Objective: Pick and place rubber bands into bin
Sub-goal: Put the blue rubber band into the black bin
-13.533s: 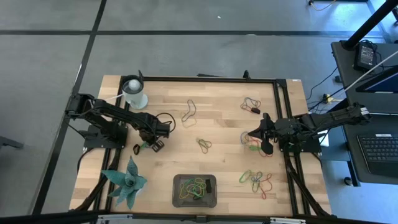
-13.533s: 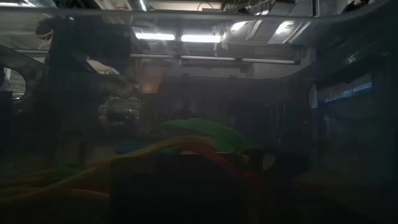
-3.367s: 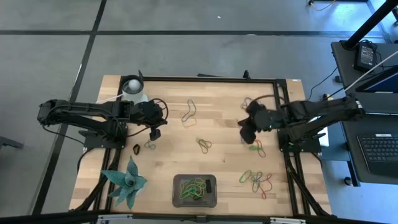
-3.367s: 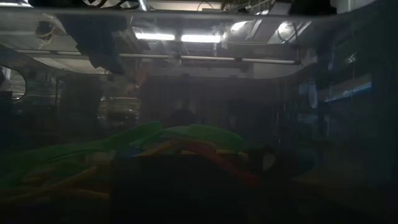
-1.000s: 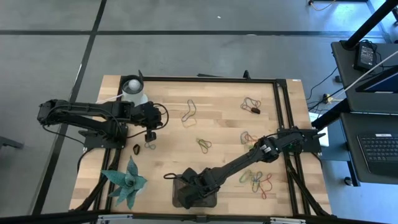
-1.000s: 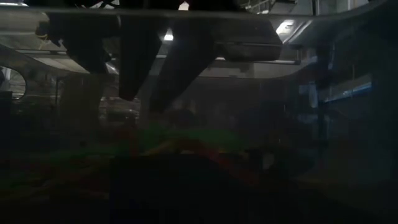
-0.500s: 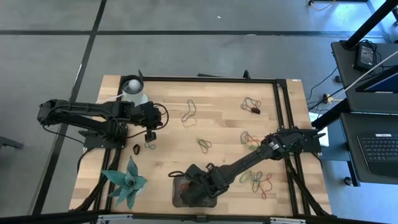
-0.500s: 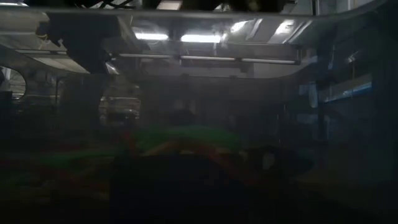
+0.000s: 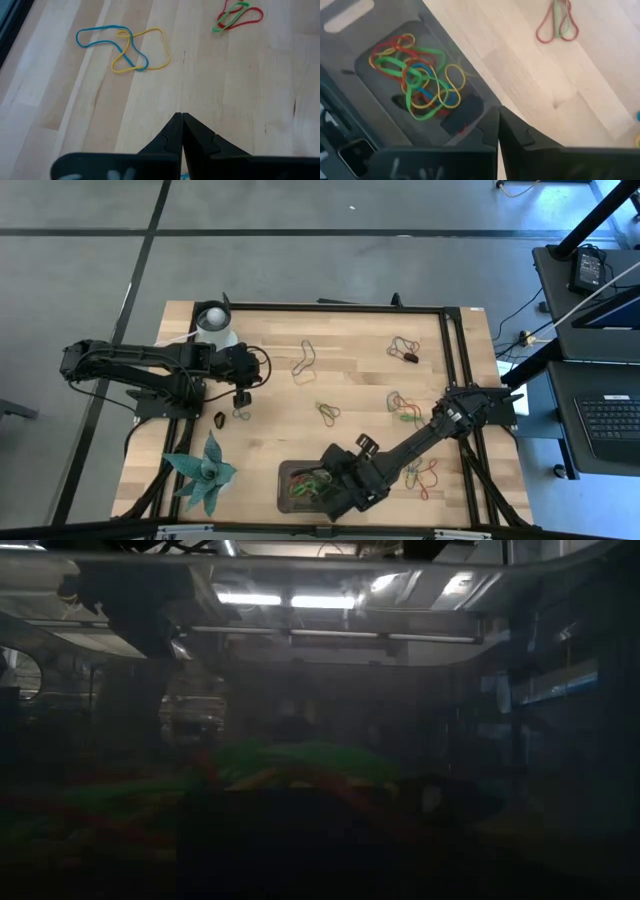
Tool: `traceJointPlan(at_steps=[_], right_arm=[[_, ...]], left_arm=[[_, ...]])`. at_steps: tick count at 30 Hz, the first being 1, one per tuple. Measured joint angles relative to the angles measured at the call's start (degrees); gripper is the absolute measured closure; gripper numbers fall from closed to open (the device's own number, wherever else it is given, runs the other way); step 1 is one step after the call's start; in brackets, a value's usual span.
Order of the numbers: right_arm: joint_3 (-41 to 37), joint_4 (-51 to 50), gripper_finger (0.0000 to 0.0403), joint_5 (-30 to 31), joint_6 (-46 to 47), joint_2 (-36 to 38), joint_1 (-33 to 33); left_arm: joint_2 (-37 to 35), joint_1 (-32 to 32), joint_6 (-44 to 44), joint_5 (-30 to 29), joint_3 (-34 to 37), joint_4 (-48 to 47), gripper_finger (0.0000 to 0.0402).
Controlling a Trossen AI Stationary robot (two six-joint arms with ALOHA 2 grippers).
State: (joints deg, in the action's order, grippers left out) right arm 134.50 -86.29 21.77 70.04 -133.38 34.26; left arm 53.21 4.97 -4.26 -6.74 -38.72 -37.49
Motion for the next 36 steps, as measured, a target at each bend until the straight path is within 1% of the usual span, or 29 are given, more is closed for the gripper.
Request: traceJointPlan(at_steps=[5,10,14,17,21,24,29,32,36], right_arm=[[0.0,-4.2,0.0399,4.4,2.0,0.0,2.3],[-1.0,-3.7,0.0397,5.1,3.4,0.1,4.8],[-4.1,-3.7,0.0400,5.0,4.4,0.3,6.1],[-8.7,-3.7,0.0400,5.1,6.0,3.0,7.0],[-20.5,-3.3,0.0401,5.1,11.6,11.2,8.8],[-31.8,0.7,0.0401,4.9,15.0,18.7,10.4],[-50.4,12.3,0.0401,1.5,16.9,30.9,12.5],[-60.7,20.9,0.0401,-0.5,16.7,38.1,14.2],[-72.5,32.0,0.0402,-0.9,17.3,48.6,17.0]], left_arm=[[0.0,0.0,0.0,0.0,0.0,0.0,0.0398],[0.0,0.0,-1.0,0.0,0.0,0.1,0.0398],[0.0,0.0,-1.0,-0.3,0.0,1.2,0.0398],[0.0,0.0,-1.0,-1.8,0.0,3.5,0.0398],[0.0,0.0,-0.8,-3.3,0.0,7.1,0.0398],[0.0,0.0,1.3,-4.3,0.0,8.2,0.0398],[0.0,0.0,4.8,-4.5,0.0,8.2,0.0398],[0.0,0.0,4.8,-4.5,0.0,8.2,0.0398],[0.0,0.0,3.7,-4.5,0.0,8.2,0.0398]])
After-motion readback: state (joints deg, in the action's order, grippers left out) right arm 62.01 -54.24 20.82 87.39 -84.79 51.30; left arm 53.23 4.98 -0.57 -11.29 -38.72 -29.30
